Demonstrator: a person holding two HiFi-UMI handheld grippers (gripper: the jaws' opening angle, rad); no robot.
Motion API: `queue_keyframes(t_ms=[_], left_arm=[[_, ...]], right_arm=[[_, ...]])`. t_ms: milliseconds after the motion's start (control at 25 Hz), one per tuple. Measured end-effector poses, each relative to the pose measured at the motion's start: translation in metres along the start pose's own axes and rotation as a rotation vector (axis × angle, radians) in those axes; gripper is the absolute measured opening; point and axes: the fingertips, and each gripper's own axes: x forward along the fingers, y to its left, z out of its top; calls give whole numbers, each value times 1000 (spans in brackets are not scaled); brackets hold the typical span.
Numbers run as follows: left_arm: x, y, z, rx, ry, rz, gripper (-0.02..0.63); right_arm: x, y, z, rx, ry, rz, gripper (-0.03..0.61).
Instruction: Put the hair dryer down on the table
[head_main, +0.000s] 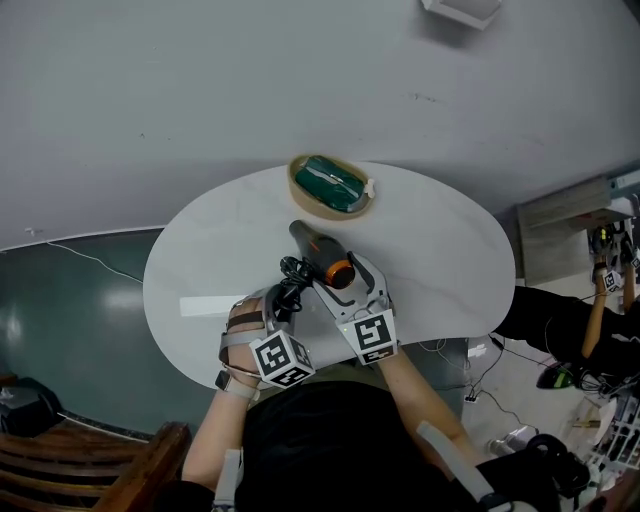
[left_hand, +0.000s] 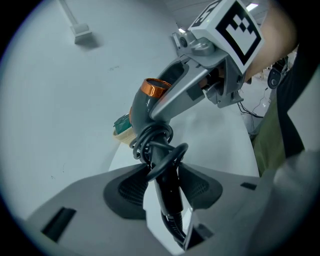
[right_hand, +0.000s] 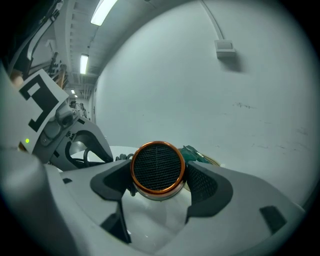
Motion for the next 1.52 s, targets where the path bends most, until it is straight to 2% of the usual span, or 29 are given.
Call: queue_keyframes(t_ms=[240,680,1120,1520], left_arm=[[5,12,-11,13,-17,2,196],[20,30,-34,-23,-40,9,196],[44,49,-59,-51,-22,36,196],[66,61,-82,-40,14,52,198]], right_arm=[[13,6,1,-3,18,-16,364],[41,15,-4,-27,90,-14,364],[77,21,-21,-34,170,13,364],[107,26,-45,-24,239,42,360]])
